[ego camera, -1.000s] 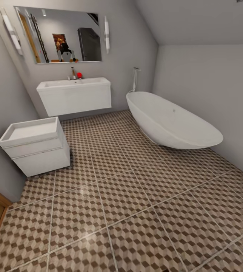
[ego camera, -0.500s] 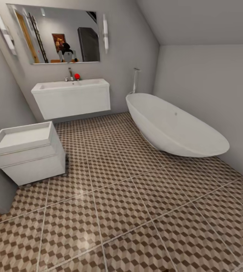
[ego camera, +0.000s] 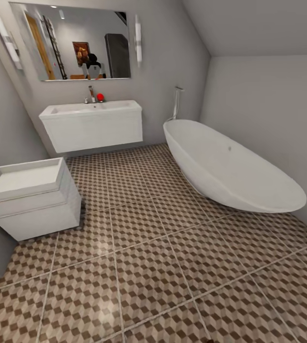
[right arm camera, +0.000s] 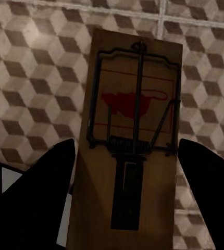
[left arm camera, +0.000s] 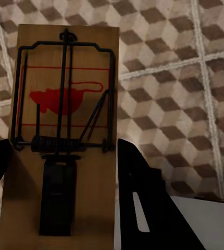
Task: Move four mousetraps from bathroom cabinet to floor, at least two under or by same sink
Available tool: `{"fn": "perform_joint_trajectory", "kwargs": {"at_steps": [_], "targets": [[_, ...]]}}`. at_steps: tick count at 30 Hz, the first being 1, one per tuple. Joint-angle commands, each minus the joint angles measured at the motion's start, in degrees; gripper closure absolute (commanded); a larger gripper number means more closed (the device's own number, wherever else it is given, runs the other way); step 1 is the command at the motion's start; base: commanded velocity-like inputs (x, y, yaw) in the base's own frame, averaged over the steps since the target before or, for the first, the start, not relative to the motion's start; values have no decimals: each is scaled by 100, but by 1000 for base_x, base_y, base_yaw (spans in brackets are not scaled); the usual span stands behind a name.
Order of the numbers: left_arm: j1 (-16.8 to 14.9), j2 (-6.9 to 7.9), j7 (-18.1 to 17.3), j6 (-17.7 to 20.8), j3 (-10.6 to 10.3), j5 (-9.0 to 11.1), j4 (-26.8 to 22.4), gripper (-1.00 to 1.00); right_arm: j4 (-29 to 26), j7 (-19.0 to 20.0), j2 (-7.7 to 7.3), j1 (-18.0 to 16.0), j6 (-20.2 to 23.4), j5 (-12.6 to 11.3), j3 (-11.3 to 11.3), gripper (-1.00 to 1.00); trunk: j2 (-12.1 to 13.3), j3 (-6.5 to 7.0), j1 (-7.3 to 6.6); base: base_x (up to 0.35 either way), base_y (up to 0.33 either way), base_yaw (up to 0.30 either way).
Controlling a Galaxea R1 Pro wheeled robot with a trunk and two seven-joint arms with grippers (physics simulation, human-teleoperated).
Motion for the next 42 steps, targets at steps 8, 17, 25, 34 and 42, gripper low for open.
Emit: {"fn": "perform_joint_trajectory", "kwargs": {"at_steps": [8,17,25,34,42], "targets": [[-2,-8,41,-3,-48,8,-16,100,1,-27,-1,-2,-12,64,3,100,-2,-24,3,278,-130,276],[-2,-9,41,-3,-49,8,-18,100,1,-26,-1,0,-12,67,0,100,-2,-46,3,264,-132,279],[-2,-9,41,-3,-48,8,-18,100,-2,-25,-8,1,-12,58,-1,100,-2,-54,3,239,-131,110],[-2,-16,41,-3,-50,8,-18,100,1,-24,-1,-2,-12,58,2,100,-2,-54,3,227,-131,4],[-2,-17,41,-3,-56,8,-18,100,5,-24,4,-2,-12,58,5,100,-2,-57,3,204,-130,30]]}}
